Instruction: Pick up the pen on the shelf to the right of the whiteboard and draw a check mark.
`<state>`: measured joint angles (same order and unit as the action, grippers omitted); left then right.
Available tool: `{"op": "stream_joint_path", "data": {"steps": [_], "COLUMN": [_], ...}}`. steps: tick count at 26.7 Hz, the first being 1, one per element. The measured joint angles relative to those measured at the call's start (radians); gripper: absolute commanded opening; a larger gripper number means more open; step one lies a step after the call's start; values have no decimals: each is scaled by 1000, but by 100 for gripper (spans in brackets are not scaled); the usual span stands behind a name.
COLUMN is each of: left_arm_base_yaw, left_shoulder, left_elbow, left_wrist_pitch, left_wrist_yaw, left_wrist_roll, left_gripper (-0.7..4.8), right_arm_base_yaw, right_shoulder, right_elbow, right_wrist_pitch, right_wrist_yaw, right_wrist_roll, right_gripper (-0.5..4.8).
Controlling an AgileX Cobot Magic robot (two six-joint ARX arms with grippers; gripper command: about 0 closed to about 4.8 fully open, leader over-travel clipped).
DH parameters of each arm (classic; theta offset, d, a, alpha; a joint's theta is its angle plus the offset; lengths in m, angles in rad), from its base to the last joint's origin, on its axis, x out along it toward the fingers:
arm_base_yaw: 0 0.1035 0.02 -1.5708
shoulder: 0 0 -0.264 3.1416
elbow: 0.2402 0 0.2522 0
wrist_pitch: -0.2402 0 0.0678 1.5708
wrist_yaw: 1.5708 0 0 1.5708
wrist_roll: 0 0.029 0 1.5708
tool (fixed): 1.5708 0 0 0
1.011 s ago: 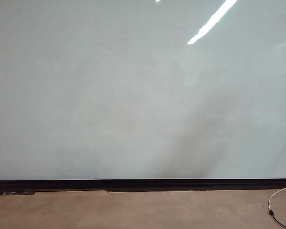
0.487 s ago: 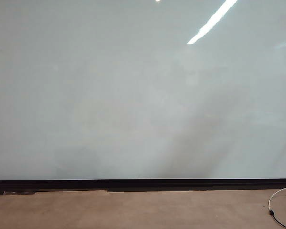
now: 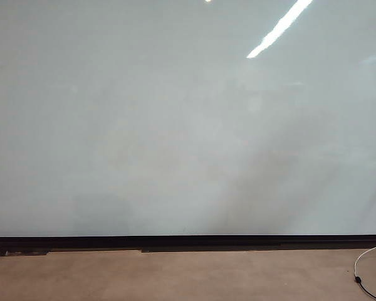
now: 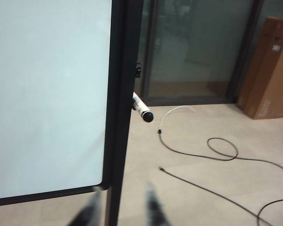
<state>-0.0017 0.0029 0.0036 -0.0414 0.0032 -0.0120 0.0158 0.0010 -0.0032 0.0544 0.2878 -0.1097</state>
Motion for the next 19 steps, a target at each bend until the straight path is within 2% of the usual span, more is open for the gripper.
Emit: {"op": "stream_joint_path", "data": {"steps": [5,7,15,19], "left_arm_base_yaw": [0,0,0,0], "left_shoulder": [0,0,0,0], "left_elbow": [0,0,0,0], "left_wrist_pitch": [0,0,0,0], "left_wrist_yaw": [0,0,0,0], "left_wrist_roll": [0,0,0,0], "left_gripper": [-4,-4,-4,-4], "right_arm_base_yaw": [-52,-97,-226,-240], "right_shoulder": [0,1,1,1], "right_elbow": [0,0,0,0], "right_wrist_pitch": [8,16,89,113], "right_wrist_yaw": [-7,-47,-172,-186], "right_wrist_roll": [-23,-38,-21,-3], "right_gripper": [154,183,184,185]}}
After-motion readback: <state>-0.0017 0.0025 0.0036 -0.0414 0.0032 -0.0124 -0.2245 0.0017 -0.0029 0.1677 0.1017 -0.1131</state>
